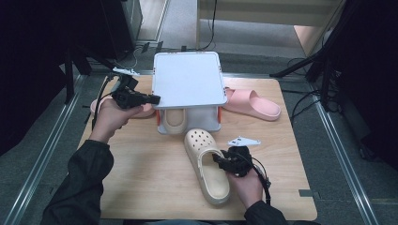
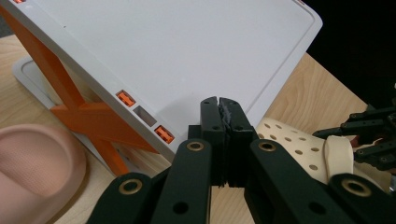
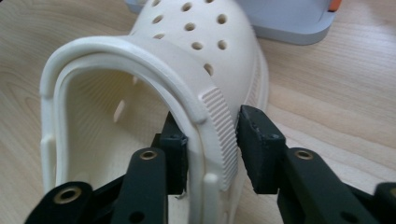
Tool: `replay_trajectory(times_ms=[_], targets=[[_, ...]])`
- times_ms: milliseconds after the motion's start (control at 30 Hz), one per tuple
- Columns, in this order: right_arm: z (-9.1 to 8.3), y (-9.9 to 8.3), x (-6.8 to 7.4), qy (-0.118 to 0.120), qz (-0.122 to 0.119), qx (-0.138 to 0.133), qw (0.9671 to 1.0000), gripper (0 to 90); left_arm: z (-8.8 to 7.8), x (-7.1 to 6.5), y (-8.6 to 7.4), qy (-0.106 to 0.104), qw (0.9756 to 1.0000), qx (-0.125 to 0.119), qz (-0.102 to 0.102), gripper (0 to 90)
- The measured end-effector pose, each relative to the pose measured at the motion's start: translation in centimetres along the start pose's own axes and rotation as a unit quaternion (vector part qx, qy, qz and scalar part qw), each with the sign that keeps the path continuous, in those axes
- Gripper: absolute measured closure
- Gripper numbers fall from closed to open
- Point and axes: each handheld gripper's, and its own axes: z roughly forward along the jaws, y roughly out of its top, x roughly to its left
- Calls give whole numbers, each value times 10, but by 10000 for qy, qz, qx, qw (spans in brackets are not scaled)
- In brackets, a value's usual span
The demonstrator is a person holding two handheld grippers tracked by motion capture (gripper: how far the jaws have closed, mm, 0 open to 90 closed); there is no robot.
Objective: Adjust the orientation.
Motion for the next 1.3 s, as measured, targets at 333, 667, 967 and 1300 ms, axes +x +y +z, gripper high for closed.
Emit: replay_trajectory(times_ms=[333,667,967,1300], targets=[[-4,12,-16,-57,319,-61,9995,763,1,-1,0,28,10000,-22,-17,894],[-9,37,-19,-140,342,-17,9993,768,1,-1,0,36,10000,-26,10,895],[-4,67,-28,-260,398,-164,9987,765,1,-1,0,54,10000,-12,13,894],[20,86,-40,-502,545,-120,9972,759,1,-1,-1,23,10000,-26,13,893]])
